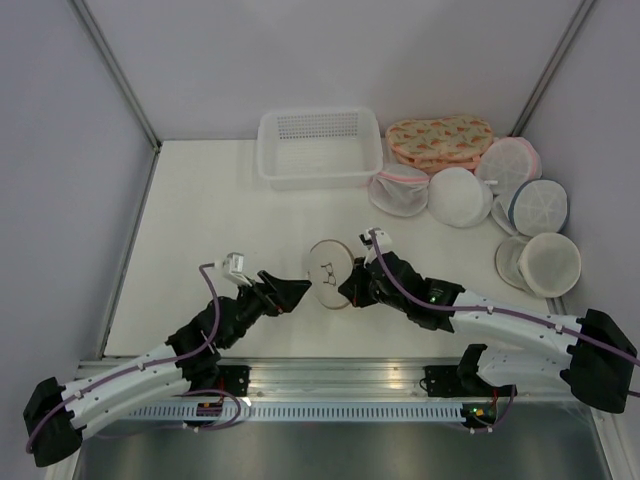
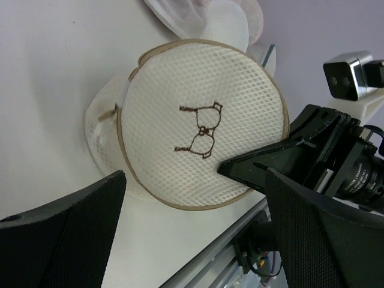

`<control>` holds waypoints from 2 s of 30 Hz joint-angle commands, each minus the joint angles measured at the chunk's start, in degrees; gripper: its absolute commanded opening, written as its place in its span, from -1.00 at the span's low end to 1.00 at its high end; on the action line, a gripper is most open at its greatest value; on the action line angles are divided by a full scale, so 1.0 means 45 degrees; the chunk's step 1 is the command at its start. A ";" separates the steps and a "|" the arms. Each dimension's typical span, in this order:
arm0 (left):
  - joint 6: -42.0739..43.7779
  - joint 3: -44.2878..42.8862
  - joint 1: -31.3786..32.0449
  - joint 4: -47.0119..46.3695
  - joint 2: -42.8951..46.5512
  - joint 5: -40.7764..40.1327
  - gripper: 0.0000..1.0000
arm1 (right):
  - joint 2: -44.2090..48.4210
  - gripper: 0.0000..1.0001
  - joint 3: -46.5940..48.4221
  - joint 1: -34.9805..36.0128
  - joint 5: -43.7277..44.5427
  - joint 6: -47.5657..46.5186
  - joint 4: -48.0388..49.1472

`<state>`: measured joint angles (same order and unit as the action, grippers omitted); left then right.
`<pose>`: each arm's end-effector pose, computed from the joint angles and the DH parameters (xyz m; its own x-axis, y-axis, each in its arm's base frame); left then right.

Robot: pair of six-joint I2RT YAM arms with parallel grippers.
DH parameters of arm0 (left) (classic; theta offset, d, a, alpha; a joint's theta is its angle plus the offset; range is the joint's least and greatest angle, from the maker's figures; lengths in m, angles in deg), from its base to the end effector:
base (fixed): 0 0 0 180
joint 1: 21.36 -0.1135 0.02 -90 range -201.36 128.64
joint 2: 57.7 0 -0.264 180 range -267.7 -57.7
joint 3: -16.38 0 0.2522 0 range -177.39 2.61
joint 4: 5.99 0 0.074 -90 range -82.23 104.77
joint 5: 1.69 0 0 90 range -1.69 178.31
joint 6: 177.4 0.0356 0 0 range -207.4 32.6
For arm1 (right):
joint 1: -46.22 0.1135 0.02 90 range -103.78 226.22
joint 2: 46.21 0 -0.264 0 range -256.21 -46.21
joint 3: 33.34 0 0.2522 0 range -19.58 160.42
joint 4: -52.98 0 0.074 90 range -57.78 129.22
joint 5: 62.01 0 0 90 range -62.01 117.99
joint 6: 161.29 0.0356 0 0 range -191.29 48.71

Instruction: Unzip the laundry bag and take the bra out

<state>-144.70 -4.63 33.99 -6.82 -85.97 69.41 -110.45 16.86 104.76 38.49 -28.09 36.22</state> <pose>0.0917 -0.1125 0.1946 -0.5353 -0.6257 -0.5674 0.2680 0.5112 -0.8166 0.1326 0.2044 0.2343 -0.7130 0.1243 -0.6900 -0.3689 0.7704 0.5200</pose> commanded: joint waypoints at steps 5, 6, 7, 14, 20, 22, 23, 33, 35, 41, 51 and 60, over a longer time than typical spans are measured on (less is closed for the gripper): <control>0.4625 -0.0909 -0.0093 0.0176 -0.0514 0.2069 0.99 | 0.0546 -0.99 0.1254 -0.0256 -0.4421 -0.3289 -0.2709; 0.4821 -0.0890 -0.0094 0.0156 -0.0553 0.2167 0.99 | 0.0818 -0.99 0.1334 -0.0275 -0.4694 -0.3639 -0.2982; 0.5190 -0.0832 -0.0094 0.0137 -0.0534 0.2322 0.99 | 0.0975 -0.99 0.1431 -0.0275 -0.5374 -0.3875 -0.3100; 0.6716 -0.0324 -0.0133 0.0059 0.0363 0.2149 0.99 | 0.2577 -0.99 0.1979 -0.0275 -0.6494 -0.4599 -0.4097; 0.7342 -0.0206 -0.0172 -0.0915 0.0172 0.3102 0.83 | 0.2969 -0.99 0.1686 -0.0275 -0.7391 -0.4561 -0.4137; 0.7440 -0.0323 -0.0191 -0.1638 -0.0239 0.4017 0.76 | 0.2833 -0.99 0.1589 -0.0275 -0.7938 -0.4541 -0.3923; 0.7498 -0.0401 -0.0172 -0.1853 -0.0550 0.4313 0.73 | 0.2677 -0.99 0.1530 -0.0275 -0.8113 -0.4541 -0.3864; 0.8104 -0.1456 -0.0191 -0.2461 -0.2546 0.7440 -0.95 | 0.2091 -0.99 0.1666 -0.0275 -0.7102 -0.4620 -0.4194; 0.7949 -0.1495 -0.0191 -0.2111 -0.2526 0.7247 -0.95 | 0.1818 -0.99 0.1803 -0.0275 -0.6126 -0.4542 -0.4370; 0.5609 -0.1028 -0.0191 -0.1563 -0.2915 0.4263 -0.95 | 0.0784 0.16 0.2252 -0.0256 -0.1038 -0.3508 -0.5074; -0.2513 0.0478 0.0180 -0.0920 -0.2371 -0.2977 -0.95 | 0.1209 0.30 0.1141 -0.0217 0.2136 -0.1066 -0.3182; -0.6969 -0.0869 0.0199 0.0917 -0.4163 -0.4612 -0.95 | 0.0803 0.27 0.0219 0.0523 0.0283 -0.0967 -0.0349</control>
<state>-164.40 -5.11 34.65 -4.74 -101.23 52.69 -104.47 17.30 104.96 41.60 -33.51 27.52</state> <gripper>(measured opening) 0.059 0.639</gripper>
